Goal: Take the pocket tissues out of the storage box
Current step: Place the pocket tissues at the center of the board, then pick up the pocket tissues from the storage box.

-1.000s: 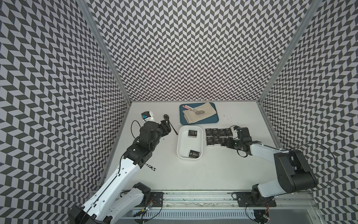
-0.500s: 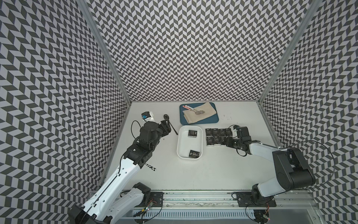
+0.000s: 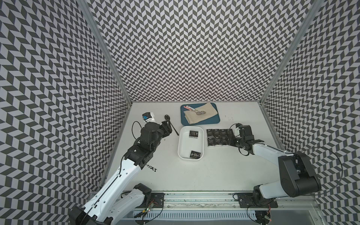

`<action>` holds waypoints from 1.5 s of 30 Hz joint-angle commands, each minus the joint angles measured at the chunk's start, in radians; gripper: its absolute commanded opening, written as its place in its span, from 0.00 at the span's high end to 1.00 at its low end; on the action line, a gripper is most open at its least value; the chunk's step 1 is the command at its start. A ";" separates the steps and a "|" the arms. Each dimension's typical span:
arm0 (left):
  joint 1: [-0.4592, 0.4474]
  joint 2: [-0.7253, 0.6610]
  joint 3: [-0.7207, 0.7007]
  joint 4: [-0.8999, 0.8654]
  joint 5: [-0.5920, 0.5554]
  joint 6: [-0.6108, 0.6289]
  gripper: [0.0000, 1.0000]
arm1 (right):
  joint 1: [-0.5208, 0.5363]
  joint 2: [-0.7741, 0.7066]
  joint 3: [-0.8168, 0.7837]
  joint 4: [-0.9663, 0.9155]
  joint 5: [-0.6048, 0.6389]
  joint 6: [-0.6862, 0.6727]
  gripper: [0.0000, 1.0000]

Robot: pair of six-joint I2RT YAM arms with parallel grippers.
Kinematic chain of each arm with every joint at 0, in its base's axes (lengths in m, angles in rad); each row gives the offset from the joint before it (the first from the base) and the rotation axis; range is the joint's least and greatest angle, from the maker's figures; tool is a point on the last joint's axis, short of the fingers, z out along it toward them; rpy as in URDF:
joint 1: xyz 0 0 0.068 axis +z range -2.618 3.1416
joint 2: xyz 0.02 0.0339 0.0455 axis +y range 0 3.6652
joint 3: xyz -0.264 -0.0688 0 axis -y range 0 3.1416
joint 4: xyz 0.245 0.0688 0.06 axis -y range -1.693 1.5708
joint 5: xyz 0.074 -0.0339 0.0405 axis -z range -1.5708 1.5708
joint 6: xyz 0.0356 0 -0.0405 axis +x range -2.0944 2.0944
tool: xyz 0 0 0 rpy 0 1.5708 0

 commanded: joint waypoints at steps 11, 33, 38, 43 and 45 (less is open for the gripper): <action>-0.007 0.029 0.010 0.001 -0.009 0.006 0.28 | 0.417 0.017 0.310 -0.054 0.121 -0.196 0.61; -0.005 -0.041 0.065 -0.083 -0.033 0.038 0.27 | 0.661 0.527 0.616 -0.091 0.562 -0.637 0.57; -0.004 -0.014 0.076 -0.078 -0.031 0.049 0.27 | 0.667 0.576 0.659 -0.113 0.590 -0.668 0.55; -0.003 0.006 0.094 -0.073 -0.027 0.055 0.27 | 0.667 0.611 0.675 -0.108 0.603 -0.682 0.54; -0.003 0.005 0.100 -0.077 -0.030 0.059 0.27 | 0.668 0.632 0.684 -0.109 0.613 -0.690 0.54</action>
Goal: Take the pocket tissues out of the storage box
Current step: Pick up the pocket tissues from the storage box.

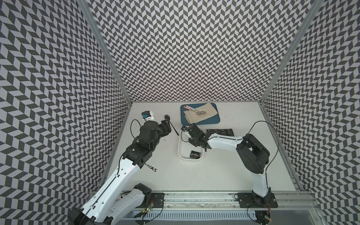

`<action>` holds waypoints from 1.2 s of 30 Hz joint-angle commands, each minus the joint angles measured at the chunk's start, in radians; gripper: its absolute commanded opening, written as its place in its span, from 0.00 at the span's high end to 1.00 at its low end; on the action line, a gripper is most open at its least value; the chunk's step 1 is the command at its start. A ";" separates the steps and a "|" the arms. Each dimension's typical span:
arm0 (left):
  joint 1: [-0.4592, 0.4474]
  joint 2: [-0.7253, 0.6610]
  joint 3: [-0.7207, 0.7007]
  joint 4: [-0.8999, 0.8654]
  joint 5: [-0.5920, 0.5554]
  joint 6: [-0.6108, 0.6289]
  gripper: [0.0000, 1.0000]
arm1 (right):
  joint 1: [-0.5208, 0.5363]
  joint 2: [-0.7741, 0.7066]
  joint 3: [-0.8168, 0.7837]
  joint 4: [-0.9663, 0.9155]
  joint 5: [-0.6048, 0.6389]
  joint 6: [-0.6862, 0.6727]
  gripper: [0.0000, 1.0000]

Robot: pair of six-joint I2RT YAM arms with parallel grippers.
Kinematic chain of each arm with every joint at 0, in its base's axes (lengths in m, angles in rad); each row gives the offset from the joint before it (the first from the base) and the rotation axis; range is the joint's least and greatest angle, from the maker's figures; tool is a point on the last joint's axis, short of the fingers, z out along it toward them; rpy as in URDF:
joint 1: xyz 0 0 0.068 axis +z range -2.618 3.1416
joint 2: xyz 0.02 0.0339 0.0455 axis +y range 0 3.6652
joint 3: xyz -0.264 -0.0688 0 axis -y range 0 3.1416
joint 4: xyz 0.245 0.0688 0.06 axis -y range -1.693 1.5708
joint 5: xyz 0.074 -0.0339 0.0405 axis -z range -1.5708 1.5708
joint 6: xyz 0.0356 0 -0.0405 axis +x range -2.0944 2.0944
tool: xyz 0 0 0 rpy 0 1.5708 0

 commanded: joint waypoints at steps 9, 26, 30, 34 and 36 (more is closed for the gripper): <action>0.004 -0.028 0.019 -0.004 -0.018 0.024 0.26 | 0.003 0.099 0.055 0.020 0.041 -0.034 0.61; 0.019 -0.056 0.024 -0.015 -0.023 0.029 0.26 | 0.003 -0.069 -0.008 0.079 -0.134 0.052 0.98; 0.020 -0.044 0.026 -0.013 -0.020 0.029 0.26 | -0.007 -0.167 -0.049 0.104 -0.245 0.099 1.00; 0.025 -0.041 0.018 -0.011 -0.023 0.029 0.26 | -0.016 -0.224 -0.046 0.061 -0.262 0.155 1.00; 0.031 -0.041 0.014 -0.009 -0.020 0.029 0.26 | -0.017 -0.274 -0.058 0.032 -0.255 0.204 1.00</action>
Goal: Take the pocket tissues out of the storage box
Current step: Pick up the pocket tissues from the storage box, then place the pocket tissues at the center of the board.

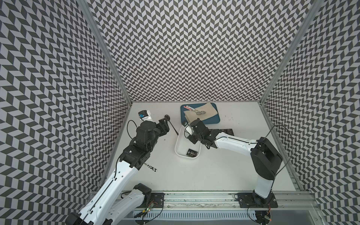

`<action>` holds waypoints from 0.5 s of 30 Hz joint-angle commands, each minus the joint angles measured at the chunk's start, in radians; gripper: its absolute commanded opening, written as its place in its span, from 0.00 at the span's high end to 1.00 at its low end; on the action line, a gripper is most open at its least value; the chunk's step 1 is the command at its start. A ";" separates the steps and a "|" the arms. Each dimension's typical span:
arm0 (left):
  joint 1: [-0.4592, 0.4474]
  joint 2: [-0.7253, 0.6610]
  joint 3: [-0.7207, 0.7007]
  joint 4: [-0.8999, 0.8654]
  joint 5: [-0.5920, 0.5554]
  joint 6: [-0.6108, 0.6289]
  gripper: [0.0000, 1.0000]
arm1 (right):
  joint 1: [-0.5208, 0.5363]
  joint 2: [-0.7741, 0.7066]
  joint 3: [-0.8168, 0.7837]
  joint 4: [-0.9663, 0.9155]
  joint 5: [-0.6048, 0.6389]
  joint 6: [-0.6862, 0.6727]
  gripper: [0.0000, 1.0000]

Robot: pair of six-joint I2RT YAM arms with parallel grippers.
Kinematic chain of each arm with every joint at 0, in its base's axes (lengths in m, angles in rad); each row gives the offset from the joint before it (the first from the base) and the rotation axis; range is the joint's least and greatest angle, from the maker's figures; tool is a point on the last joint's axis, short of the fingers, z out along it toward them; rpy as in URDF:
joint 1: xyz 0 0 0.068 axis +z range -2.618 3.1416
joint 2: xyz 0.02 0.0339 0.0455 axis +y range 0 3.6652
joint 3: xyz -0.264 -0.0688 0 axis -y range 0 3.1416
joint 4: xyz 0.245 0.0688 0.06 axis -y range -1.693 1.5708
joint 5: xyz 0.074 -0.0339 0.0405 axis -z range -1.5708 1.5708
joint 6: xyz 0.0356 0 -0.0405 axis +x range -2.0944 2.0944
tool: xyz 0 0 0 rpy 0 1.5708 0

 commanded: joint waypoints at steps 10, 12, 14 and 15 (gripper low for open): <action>0.020 -0.013 -0.002 0.020 0.058 -0.003 0.26 | -0.015 -0.404 -0.280 -0.218 0.054 0.361 0.97; 0.018 -0.013 -0.004 0.027 0.072 -0.004 0.26 | -0.017 -0.477 -0.353 -0.250 0.068 0.432 0.96; 0.018 -0.007 -0.002 0.029 0.082 -0.005 0.26 | -0.017 -0.526 -0.412 -0.272 0.048 0.478 0.96; 0.019 -0.004 0.000 0.027 0.085 -0.004 0.26 | -0.017 -0.541 -0.439 -0.286 0.031 0.493 0.96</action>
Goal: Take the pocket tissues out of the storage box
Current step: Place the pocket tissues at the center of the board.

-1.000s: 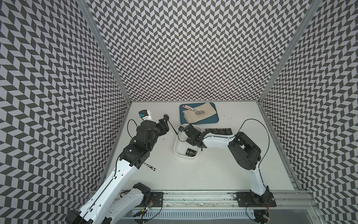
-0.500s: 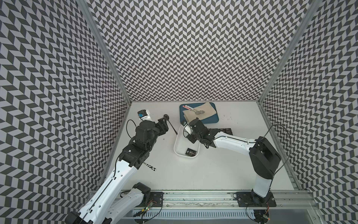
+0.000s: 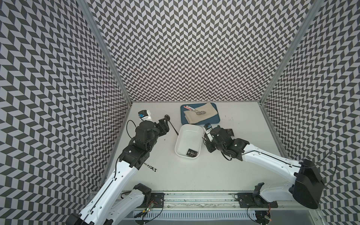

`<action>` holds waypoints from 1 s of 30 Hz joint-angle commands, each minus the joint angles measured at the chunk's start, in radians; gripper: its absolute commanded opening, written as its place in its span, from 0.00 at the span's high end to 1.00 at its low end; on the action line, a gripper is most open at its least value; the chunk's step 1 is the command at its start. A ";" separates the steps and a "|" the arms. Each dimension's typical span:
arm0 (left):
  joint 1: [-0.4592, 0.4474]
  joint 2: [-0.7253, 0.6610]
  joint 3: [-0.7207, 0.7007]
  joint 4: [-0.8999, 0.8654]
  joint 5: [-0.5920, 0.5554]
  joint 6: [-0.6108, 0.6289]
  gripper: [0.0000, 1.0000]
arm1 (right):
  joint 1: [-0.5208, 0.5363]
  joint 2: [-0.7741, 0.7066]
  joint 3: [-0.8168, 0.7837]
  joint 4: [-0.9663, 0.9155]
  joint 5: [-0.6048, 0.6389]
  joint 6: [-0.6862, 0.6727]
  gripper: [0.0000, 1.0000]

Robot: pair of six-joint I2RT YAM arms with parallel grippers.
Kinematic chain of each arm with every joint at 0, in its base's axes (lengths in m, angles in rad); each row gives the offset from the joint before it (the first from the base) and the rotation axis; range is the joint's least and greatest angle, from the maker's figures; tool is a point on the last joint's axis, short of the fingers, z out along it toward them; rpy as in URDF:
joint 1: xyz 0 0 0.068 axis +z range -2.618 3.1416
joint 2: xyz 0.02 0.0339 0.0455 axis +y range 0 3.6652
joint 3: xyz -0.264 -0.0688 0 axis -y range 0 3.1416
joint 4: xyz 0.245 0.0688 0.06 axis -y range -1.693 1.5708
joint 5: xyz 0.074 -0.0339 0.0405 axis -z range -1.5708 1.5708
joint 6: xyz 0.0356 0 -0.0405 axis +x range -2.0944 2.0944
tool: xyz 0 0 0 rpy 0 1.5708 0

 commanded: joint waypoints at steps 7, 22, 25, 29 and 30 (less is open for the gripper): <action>0.004 -0.009 0.004 0.032 0.035 -0.009 0.26 | -0.002 -0.042 -0.229 0.014 -0.069 0.184 0.95; -0.001 0.028 0.040 0.026 0.037 -0.017 0.26 | -0.010 -0.028 -0.214 0.069 -0.138 0.176 0.64; -0.006 0.031 0.029 0.041 0.038 -0.018 0.26 | -0.072 -0.067 -0.244 0.085 -0.162 0.171 0.62; -0.011 0.041 0.030 0.040 0.042 -0.016 0.26 | -0.146 -0.066 -0.275 0.104 -0.211 0.169 0.56; -0.012 0.042 0.032 0.039 0.043 -0.018 0.26 | -0.146 -0.061 -0.276 0.107 -0.218 0.174 0.54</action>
